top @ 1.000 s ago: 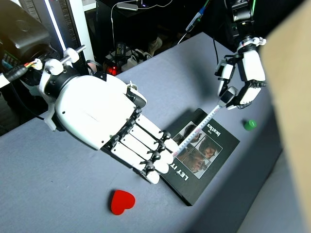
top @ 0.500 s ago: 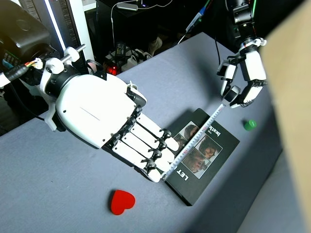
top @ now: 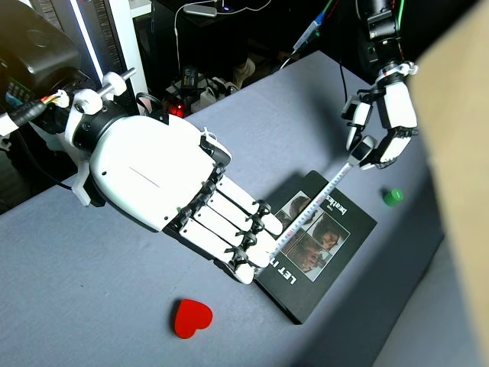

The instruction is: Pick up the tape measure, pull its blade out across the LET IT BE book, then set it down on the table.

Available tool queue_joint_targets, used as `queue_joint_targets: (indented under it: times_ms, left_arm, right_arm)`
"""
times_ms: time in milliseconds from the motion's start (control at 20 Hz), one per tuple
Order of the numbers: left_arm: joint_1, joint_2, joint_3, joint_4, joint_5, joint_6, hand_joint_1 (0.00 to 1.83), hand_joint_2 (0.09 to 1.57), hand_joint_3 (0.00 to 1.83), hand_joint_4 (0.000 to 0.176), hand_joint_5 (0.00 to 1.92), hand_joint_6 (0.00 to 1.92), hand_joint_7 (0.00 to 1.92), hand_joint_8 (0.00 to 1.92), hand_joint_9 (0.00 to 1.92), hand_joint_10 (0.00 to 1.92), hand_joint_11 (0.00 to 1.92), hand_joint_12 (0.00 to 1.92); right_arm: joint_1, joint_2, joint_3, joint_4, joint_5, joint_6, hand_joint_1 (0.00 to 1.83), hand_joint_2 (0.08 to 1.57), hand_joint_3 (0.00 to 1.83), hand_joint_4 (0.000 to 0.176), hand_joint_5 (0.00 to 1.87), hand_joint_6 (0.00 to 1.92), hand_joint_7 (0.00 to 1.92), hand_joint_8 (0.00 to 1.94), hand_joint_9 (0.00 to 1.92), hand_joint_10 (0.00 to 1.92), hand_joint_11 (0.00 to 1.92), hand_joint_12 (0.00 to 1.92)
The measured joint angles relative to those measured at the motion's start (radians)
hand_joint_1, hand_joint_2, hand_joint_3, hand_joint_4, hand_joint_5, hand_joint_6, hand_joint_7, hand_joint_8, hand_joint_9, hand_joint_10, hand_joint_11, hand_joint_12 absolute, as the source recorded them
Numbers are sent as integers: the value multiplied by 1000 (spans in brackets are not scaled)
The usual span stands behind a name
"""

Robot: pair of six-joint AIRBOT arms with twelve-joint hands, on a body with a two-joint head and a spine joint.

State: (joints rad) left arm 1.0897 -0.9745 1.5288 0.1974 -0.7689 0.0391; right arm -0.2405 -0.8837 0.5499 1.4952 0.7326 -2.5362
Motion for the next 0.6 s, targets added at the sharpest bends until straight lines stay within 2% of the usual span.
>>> queue_joint_targets:
  times_ms: [600]
  left_arm:
    - [11,-6,11,7,-18,-6,1375,1122,0,0,933,834,948,1043,919,1307,876,1148]
  right_arm:
    - [-2,0,0,-6,-5,1,0,1089,1,3,21,3,38,2,0,0,0,460]
